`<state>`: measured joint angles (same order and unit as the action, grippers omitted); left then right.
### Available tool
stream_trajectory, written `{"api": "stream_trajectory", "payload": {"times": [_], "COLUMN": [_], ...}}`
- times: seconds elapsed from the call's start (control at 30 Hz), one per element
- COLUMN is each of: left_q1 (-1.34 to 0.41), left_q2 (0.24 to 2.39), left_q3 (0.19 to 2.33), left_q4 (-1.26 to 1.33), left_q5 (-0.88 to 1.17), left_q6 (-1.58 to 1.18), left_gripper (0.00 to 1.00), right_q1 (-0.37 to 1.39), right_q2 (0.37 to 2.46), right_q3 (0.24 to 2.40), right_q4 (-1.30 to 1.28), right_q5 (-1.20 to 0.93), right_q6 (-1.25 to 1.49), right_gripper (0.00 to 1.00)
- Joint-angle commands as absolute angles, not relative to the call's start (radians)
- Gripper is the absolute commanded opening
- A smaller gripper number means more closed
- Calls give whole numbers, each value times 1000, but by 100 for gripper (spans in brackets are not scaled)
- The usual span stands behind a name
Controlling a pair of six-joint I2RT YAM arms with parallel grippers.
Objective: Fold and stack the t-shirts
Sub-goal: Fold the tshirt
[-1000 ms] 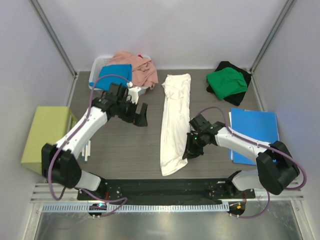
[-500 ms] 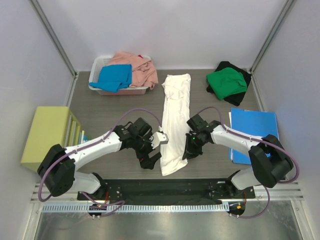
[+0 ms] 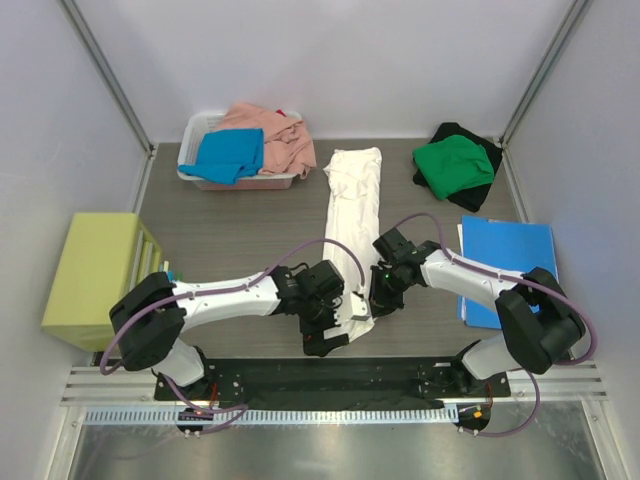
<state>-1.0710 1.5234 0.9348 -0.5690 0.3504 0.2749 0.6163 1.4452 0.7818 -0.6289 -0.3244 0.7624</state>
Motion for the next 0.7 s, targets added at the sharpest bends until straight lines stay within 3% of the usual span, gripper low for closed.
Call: {"api": "stream_trajectory", "payload": {"times": [0.0,0.27,0.67], "left_q1": [-1095,-1115,-1115], "left_q2": [1551,1624,1646], "left_q3": [972,1019,927], "left_q4": [-515,-476,-376], "left_q5": [319,308,293], "left_q6": [287,262,176], "left_gripper": [100,100,99], "right_q1": [620,607,586], "right_q2": [1434,1433,1434], "right_q3": [802,798,793], "right_q4": [-611,-607,-606], "right_q5": [-327,-336,-359], "right_q6": [767,764,753], "right_gripper": [14,13,13]}}
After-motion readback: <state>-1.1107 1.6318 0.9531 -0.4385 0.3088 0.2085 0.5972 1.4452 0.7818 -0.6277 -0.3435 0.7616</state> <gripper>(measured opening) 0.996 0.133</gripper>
